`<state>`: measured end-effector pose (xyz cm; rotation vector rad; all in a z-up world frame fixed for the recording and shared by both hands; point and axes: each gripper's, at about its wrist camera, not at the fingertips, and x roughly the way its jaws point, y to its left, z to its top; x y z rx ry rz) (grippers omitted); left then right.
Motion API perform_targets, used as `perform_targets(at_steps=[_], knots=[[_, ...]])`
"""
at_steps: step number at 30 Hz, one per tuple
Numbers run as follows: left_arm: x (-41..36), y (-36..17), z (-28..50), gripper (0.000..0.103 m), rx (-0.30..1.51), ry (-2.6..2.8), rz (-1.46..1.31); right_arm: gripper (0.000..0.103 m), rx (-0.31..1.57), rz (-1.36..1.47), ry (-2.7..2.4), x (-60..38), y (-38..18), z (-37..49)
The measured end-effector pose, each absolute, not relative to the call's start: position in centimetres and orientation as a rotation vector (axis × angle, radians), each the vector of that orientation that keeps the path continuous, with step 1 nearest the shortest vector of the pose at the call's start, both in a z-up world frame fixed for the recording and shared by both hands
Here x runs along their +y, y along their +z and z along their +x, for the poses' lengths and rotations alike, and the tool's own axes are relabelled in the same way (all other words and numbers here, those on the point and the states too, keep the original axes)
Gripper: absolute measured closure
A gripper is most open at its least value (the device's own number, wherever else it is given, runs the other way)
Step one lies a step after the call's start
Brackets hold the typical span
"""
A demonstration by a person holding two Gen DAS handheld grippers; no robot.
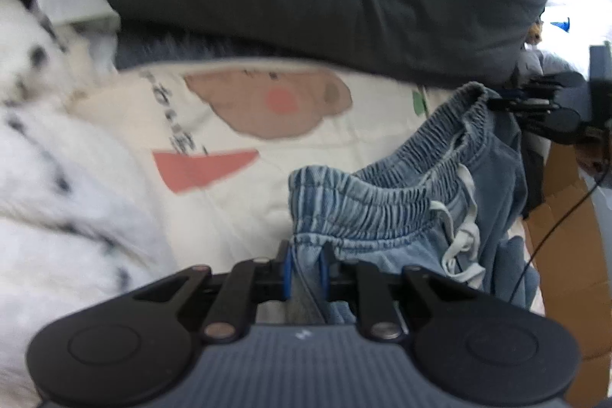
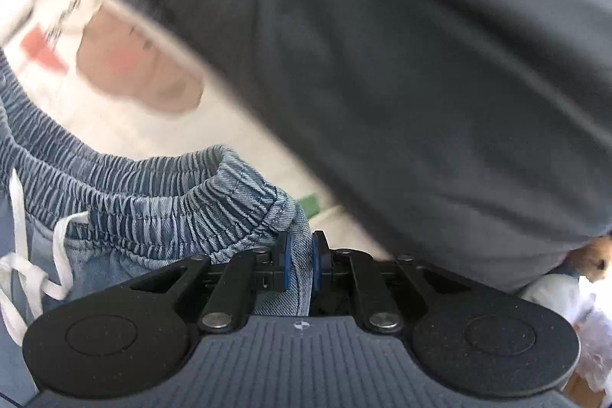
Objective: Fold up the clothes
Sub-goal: 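Hold the waistband with both tools and lift it off the duvet, then open both tools and release the shorts waistband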
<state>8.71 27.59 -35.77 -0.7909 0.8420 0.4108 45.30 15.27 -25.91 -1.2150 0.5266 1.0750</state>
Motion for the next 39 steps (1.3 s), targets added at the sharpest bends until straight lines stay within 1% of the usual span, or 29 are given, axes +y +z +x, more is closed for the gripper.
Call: perform_targets(at_steps=[11, 24, 28, 34, 39], knots=[[32.5, -32.6, 9.9, 0.089, 0.750, 0.476, -0.725, 0.094, 0.457, -1.108, 0.985, 18.0, -22.8, 46.2], [36.6, -31.6, 11.8, 0.089, 0.723, 0.549, -0.686, 0.094, 0.453, -1.067, 0.928, 22.3, -23.0, 48.2], [37.7, -33.0, 12.2, 0.089, 0.763, 0.570, -0.713, 0.094, 0.485, -1.071, 0.927, 23.7, -24.5, 48.9], [39.2, -37.6, 13.8, 0.089, 0.878, 0.611, -0.757, 0.094, 0.581, -1.131, 0.933, 25.2, -29.9, 49.9], [39.5, -39.6, 14.3, 0.088, 0.932, 0.623, -0.764, 0.093, 0.634, -1.122, 0.906, 26.5, -32.9, 51.2]])
